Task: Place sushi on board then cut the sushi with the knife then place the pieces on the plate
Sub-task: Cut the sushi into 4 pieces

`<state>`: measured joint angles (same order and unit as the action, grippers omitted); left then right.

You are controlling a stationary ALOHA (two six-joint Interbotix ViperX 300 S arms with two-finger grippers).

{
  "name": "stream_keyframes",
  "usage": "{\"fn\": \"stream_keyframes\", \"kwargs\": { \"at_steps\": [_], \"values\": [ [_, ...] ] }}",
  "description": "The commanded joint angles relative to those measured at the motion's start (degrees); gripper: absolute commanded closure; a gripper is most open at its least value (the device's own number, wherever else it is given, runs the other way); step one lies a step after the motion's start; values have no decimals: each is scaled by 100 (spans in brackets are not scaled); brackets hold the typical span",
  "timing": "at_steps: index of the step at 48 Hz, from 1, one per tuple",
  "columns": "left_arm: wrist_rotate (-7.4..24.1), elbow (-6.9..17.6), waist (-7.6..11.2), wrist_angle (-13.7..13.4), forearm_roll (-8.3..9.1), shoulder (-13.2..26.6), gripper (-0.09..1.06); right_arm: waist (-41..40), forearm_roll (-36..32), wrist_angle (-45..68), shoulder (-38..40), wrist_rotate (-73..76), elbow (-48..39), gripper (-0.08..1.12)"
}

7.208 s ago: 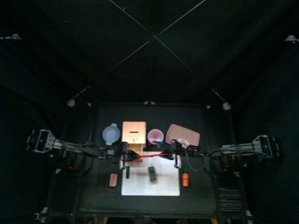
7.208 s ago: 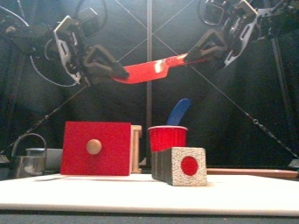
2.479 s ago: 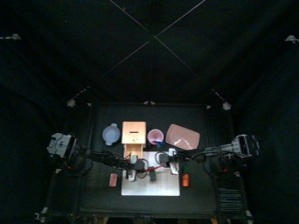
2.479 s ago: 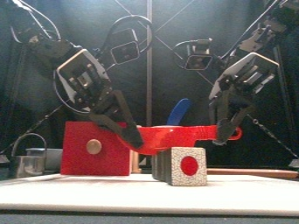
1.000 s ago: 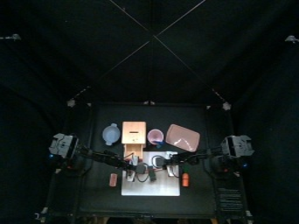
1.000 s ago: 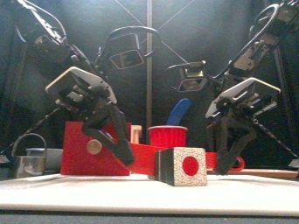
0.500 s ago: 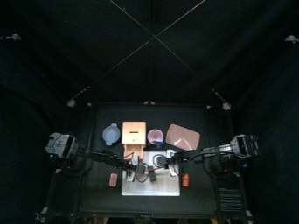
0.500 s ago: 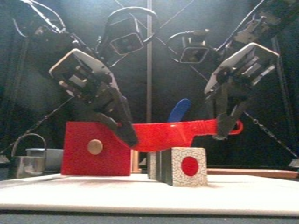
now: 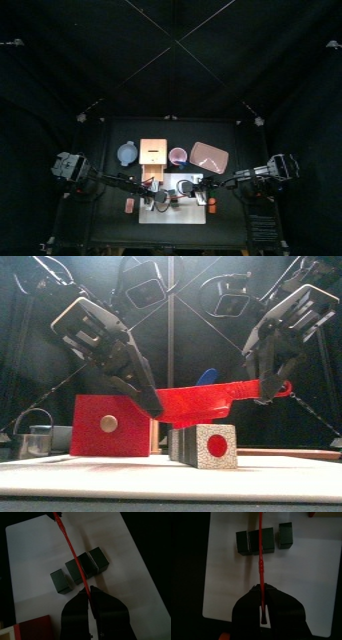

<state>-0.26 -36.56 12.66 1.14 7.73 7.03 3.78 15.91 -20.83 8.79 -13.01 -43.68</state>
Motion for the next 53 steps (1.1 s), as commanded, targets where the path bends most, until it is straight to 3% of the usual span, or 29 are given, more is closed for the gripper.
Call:
{"fn": "stream_keyframes", "kwargs": {
  "at_steps": [1,22,43,53],
  "values": [
    [35,255,167,114,18,-44,67,-97,-35,202,141,-26,35,71],
    [26,290,272,114,-325,44,67,-97,-114,404,-9,-35,-26,71],
    [26,360,308,88,-343,387,67,-62,-44,747,-712,-26,9,71],
    [44,387,316,79,-334,290,67,-62,-53,703,-501,-26,114,71]
  ]
}}
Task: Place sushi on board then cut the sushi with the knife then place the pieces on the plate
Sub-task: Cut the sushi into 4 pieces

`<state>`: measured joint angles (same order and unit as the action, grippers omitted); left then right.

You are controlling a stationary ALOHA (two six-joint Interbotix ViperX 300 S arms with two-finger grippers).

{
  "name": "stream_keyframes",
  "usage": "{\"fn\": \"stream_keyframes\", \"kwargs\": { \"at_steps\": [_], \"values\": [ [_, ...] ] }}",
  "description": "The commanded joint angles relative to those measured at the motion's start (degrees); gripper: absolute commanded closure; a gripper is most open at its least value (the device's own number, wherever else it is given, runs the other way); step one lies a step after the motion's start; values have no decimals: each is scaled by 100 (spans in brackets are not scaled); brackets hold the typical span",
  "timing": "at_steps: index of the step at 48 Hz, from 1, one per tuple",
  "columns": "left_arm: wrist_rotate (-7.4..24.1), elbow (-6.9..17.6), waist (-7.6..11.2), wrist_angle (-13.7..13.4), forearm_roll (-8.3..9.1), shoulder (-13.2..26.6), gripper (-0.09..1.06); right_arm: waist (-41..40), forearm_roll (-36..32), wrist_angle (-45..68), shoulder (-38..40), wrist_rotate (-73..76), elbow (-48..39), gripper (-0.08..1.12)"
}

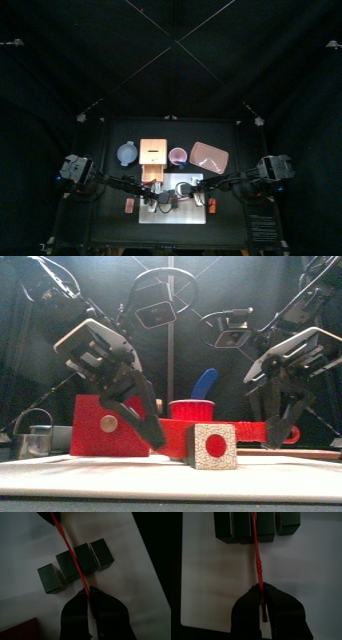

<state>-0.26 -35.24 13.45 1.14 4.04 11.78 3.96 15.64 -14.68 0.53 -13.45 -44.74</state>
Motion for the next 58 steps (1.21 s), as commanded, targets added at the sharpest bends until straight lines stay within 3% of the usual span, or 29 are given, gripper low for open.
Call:
{"fn": "stream_keyframes", "kwargs": {
  "at_steps": [1,21,33,58],
  "values": [
    [44,255,229,88,44,-211,67,-79,-35,62,387,18,220,71],
    [35,264,132,114,185,-729,67,-70,-211,-79,1371,18,220,71],
    [26,360,299,132,53,-554,67,246,44,-70,1107,18,167,71],
    [35,369,308,97,35,-519,67,272,132,-44,765,26,246,71]
  ]
}}
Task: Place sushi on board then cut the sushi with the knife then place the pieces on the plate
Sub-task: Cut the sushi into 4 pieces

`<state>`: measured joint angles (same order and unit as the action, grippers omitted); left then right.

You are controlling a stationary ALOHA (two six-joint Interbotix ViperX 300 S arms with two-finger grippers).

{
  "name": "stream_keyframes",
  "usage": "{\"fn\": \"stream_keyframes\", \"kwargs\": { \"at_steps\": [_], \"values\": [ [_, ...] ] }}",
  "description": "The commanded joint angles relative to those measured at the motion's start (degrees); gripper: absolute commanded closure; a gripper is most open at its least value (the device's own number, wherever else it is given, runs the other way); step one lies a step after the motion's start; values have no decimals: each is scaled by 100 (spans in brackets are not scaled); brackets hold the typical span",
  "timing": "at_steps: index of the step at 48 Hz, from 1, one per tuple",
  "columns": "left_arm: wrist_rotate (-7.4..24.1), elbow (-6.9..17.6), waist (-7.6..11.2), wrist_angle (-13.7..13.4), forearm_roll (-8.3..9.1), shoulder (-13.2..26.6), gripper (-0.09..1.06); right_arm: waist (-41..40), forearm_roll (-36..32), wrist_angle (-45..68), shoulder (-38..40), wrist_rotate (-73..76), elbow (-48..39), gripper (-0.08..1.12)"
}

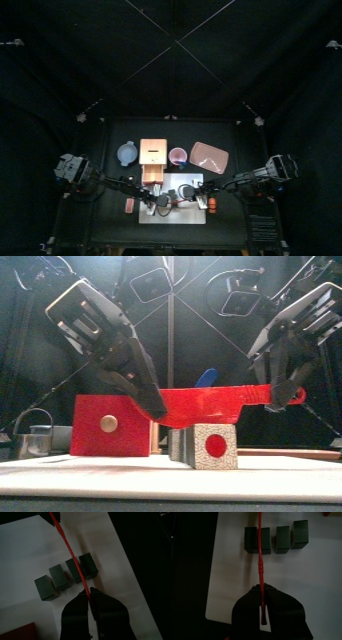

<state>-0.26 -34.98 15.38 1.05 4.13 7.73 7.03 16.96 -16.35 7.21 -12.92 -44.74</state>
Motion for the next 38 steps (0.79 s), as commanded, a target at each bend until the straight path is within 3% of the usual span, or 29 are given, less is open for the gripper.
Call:
{"fn": "stream_keyframes", "kwargs": {
  "at_steps": [1,15,38],
  "values": [
    [26,343,123,105,18,-114,67,-18,0,123,97,-26,246,71],
    [26,325,185,97,-114,-97,67,44,149,132,44,-26,237,71],
    [44,334,149,105,-88,-114,67,-9,70,123,-9,-44,325,71]
  ]
}}
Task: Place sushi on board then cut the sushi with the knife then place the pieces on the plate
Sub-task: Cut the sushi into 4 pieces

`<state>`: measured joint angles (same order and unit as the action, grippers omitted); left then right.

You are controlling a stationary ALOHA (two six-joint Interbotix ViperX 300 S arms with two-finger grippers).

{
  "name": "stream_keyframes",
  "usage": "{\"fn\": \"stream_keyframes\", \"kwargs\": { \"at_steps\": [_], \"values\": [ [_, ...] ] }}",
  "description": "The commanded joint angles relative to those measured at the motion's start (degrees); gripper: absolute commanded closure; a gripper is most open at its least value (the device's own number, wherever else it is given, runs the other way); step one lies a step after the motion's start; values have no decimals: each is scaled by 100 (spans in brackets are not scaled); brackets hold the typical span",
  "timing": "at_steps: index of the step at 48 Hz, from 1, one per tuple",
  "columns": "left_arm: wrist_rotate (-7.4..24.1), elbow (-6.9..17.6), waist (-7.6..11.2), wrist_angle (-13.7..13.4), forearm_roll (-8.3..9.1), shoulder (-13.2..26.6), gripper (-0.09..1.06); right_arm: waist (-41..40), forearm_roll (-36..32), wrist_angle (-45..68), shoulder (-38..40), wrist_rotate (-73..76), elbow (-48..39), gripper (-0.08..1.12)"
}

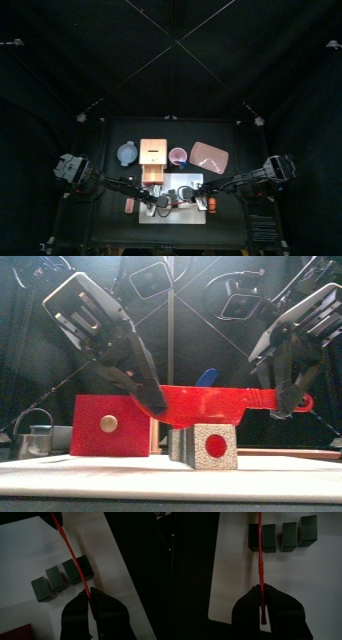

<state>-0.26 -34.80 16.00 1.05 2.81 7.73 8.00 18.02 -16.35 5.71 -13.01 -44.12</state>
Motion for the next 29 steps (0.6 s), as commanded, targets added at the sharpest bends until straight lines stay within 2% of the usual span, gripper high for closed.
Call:
{"fn": "stream_keyframes", "kwargs": {
  "at_steps": [1,13,29],
  "values": [
    [44,316,88,97,44,-123,67,-105,-44,123,158,-26,272,71],
    [44,237,79,97,70,-308,67,-105,-132,141,325,-26,281,71],
    [35,185,70,114,70,-185,67,-114,-132,185,79,-35,272,71]
  ]
}}
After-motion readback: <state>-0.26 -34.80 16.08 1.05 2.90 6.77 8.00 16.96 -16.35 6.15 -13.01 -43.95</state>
